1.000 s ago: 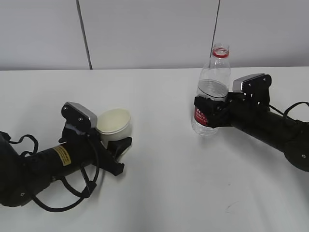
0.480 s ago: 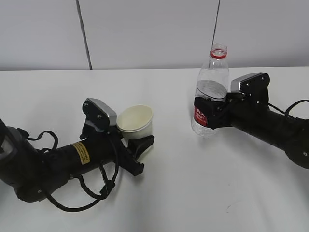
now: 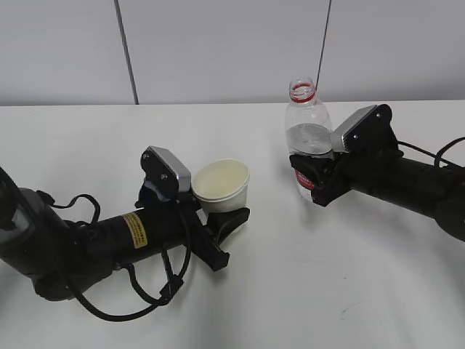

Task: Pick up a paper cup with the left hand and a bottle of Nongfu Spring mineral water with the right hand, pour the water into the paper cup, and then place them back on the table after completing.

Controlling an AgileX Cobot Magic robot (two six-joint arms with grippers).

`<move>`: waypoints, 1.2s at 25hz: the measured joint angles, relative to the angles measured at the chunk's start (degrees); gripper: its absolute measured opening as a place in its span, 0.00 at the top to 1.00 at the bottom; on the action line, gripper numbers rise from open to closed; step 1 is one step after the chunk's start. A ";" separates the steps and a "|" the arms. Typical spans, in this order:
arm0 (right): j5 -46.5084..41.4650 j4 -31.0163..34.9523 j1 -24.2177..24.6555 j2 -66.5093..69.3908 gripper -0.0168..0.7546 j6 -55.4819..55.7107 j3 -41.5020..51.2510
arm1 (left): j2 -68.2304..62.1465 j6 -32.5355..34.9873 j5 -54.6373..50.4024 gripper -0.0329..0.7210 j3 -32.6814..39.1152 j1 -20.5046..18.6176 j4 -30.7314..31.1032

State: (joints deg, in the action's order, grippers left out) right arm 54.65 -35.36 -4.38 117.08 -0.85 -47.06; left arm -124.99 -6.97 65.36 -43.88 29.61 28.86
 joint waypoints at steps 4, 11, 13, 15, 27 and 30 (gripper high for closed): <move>-3.39 -0.48 0.00 -0.33 0.44 -4.40 -1.89 | 0.00 -0.13 -0.06 0.46 -0.32 1.02 1.44; -5.84 -3.53 -0.23 -0.33 0.44 -10.90 -3.72 | 0.00 -0.13 -0.06 0.46 -0.32 1.75 2.33; -6.09 -3.56 -0.44 -0.33 0.44 -14.93 -3.72 | 0.00 -0.13 -0.06 0.46 -0.32 1.75 2.96; -6.32 -2.96 -0.44 -0.33 0.44 -18.70 -3.72 | 0.00 -0.13 -0.06 0.46 -0.32 1.75 3.70; -6.65 1.66 -2.51 -0.33 0.44 -32.82 -4.41 | 0.00 -0.13 -0.06 0.46 -0.32 1.75 4.48; -6.65 4.82 -3.22 -0.33 0.44 -37.91 -4.41 | 0.00 -0.13 -0.06 0.46 -0.32 1.75 4.72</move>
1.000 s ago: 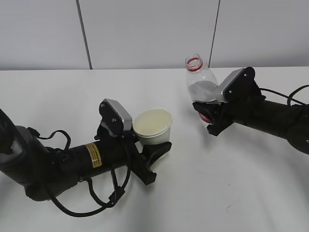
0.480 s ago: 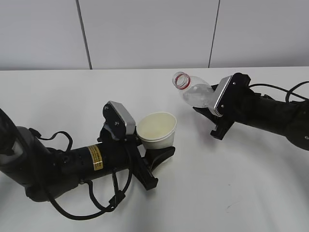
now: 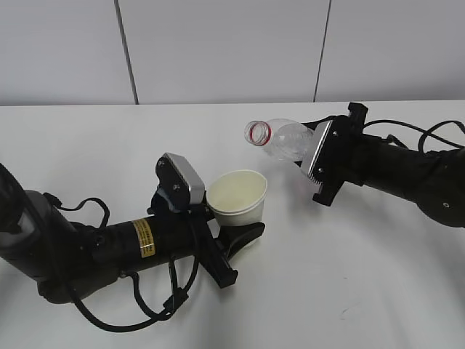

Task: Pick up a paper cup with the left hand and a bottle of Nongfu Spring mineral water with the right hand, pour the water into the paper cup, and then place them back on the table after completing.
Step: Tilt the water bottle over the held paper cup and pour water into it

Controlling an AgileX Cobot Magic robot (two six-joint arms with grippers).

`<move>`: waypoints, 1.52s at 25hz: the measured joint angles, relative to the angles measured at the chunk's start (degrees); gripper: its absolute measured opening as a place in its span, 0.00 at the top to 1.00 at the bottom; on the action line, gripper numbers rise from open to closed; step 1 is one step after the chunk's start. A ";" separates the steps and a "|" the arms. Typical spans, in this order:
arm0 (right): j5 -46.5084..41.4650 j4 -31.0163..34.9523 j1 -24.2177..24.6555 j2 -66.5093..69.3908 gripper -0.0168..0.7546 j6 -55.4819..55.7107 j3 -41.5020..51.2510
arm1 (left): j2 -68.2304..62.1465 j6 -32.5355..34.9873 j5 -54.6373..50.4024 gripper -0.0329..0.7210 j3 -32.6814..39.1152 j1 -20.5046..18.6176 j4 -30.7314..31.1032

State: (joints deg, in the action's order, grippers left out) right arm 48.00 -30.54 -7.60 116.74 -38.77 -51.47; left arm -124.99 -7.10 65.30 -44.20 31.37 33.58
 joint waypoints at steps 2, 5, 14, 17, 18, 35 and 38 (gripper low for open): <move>0.00 1.38 -0.21 0.00 0.44 -2.98 0.00 | 0.00 0.00 0.00 0.46 0.00 0.00 0.00; 0.00 2.55 -0.21 0.00 0.44 -6.76 0.00 | 0.00 0.00 -0.17 0.46 0.00 0.00 0.00; 2.47 2.82 -0.69 0.00 0.44 -11.40 0.00 | 0.00 0.00 -1.11 0.46 0.00 0.00 -0.27; 4.41 2.82 -0.69 0.00 0.44 -12.94 0.00 | 0.00 -0.05 -1.38 0.46 0.00 0.00 -0.64; 4.78 2.82 -0.69 0.00 0.44 -13.79 0.00 | 0.00 -0.05 -1.51 0.46 0.00 0.00 -0.79; 5.25 5.29 -0.69 0.00 0.44 -26.68 0.00 | 0.00 -0.05 -1.57 0.46 0.00 0.00 -1.30; 5.77 5.39 -0.69 0.00 0.44 -27.08 0.00 | 0.00 -0.05 -1.57 0.46 0.00 0.00 -1.30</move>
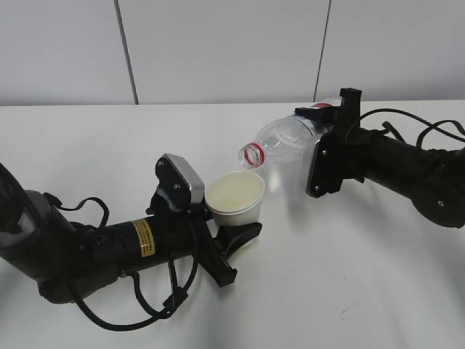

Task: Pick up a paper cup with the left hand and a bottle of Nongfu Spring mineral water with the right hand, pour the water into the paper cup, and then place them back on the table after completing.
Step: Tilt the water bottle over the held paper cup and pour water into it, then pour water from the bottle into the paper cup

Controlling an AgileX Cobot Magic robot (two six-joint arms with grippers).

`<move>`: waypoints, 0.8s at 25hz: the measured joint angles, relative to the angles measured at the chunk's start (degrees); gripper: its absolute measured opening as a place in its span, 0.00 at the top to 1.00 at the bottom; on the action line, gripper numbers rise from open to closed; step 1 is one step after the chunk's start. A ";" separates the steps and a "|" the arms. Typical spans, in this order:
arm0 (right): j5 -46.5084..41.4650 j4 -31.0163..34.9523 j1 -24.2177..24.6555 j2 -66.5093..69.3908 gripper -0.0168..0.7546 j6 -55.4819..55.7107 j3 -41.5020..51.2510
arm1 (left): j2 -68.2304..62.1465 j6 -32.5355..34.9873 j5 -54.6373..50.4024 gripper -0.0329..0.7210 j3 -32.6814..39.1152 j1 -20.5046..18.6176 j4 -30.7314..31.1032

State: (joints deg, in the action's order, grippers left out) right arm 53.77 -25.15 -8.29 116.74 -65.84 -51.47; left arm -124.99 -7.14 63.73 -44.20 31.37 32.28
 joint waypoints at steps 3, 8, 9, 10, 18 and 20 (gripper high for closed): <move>2.18 0.08 0.00 0.00 0.44 -0.23 0.00 | 0.00 0.00 0.00 0.46 0.00 0.00 -0.02; 3.38 0.08 0.00 0.00 0.44 -0.97 0.00 | 0.00 0.00 0.00 0.46 0.00 0.00 -0.02; 3.38 0.08 0.00 0.00 0.44 -1.30 0.00 | 0.00 0.00 0.00 0.46 0.00 0.00 -0.02; 3.38 0.08 0.00 0.00 0.44 -1.54 0.00 | 0.00 0.00 0.00 0.46 0.00 0.00 -0.02; 3.38 0.08 0.00 0.00 0.44 -5.38 0.00 | 0.00 0.00 -0.02 0.46 0.00 0.00 -0.02; 3.38 0.08 0.00 0.00 0.44 -6.25 0.00 | 0.00 0.00 -0.06 0.46 0.00 0.00 -0.02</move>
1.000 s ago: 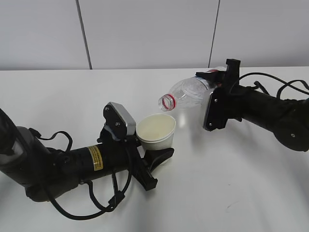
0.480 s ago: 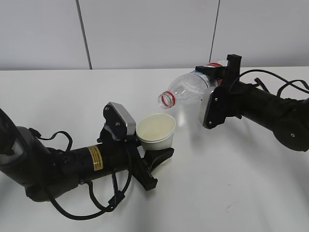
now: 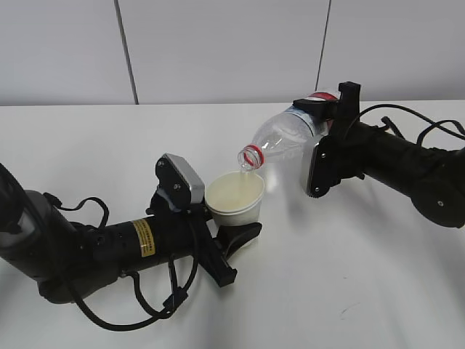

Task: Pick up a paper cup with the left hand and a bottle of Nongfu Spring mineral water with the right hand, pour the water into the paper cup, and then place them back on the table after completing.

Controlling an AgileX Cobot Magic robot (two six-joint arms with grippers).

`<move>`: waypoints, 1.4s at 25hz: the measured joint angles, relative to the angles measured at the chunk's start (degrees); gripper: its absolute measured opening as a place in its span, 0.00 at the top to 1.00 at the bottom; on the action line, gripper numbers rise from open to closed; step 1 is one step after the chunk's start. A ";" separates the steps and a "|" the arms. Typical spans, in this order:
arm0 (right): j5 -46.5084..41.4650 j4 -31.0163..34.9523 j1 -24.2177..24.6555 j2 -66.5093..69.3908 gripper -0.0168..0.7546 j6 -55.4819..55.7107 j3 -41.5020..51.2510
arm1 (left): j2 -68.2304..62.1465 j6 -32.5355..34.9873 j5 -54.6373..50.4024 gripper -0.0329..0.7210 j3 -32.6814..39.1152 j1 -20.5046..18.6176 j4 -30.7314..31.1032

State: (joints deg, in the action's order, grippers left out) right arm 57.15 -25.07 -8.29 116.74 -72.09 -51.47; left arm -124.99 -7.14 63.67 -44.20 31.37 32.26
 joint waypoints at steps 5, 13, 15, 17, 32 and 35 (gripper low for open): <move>0.28 0.00 0.00 0.00 0.44 -1.77 0.00 | 0.00 0.00 -0.07 0.46 0.00 0.00 0.00; 0.88 0.00 0.00 0.00 0.44 -1.97 0.00 | 0.00 0.00 -0.13 0.46 0.00 0.00 0.00; 0.88 0.00 0.00 0.00 0.44 -1.97 0.00 | 0.00 0.00 -0.20 0.46 0.00 0.00 0.00; 0.88 0.00 0.00 0.00 0.44 -2.23 0.00 | 0.00 0.00 -0.22 0.46 0.00 0.00 0.00; 1.32 0.00 0.00 0.00 0.44 -3.92 0.00 | 0.00 0.00 -0.36 0.46 0.00 0.00 0.00; 1.32 0.14 0.00 0.00 0.44 -4.46 0.00 | 0.00 0.00 -0.40 0.46 0.00 0.00 0.00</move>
State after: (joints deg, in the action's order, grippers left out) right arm 58.47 -24.93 -8.29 116.74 -76.55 -51.47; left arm -124.99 -7.14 63.27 -44.20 31.37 32.26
